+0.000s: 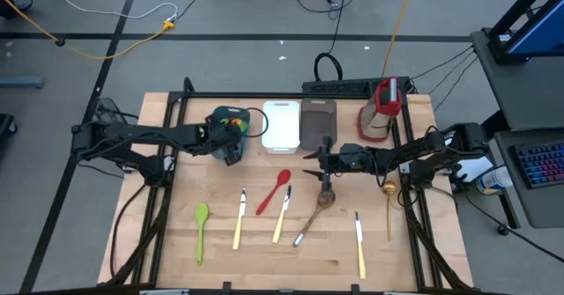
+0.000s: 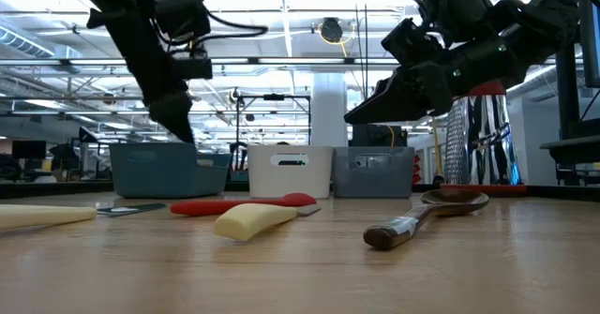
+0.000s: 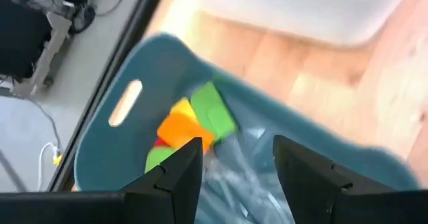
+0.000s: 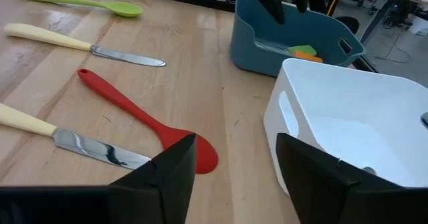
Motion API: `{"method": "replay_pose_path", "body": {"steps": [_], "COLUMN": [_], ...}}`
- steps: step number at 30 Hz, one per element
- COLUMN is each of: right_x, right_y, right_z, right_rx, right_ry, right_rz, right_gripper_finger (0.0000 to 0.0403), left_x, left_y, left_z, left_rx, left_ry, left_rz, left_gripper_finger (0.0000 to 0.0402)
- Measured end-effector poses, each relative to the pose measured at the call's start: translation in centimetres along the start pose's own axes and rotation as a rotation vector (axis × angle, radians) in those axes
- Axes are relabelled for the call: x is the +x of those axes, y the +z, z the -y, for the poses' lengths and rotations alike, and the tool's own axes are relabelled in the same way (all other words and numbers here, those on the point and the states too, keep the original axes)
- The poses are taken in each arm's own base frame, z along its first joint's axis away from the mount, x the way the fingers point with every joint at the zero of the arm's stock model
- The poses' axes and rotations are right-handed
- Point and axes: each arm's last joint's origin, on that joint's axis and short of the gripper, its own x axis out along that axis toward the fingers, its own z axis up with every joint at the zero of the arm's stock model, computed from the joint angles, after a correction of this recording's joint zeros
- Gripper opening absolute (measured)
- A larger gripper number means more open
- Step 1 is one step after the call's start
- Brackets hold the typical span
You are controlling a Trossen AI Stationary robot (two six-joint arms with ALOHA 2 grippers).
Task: Pick & Place Kitchen Items
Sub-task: Put the red serving spoon into the white bin
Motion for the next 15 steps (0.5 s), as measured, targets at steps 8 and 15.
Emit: {"method": "replay_pose_path", "body": {"steps": [8, 15], "right_x": [0.0, 0.0], "right_y": [0.0, 0.0], "right_z": [0.0, 0.0], "right_rx": [0.0, 0.0], "right_ry": [0.0, 0.0], "right_rz": [0.0, -0.002], "right_gripper_finger": [0.0219, 0.0211], "left_x": [-1.2, -2.0], "left_y": [1.7, 2.7], "left_z": [0.7, 2.1], "left_rx": [-0.132, -0.323], "left_ry": [-0.059, -0.272], "left_rz": [0.186, 0.273], "left_gripper_finger": [0.0186, 0.0186]}}
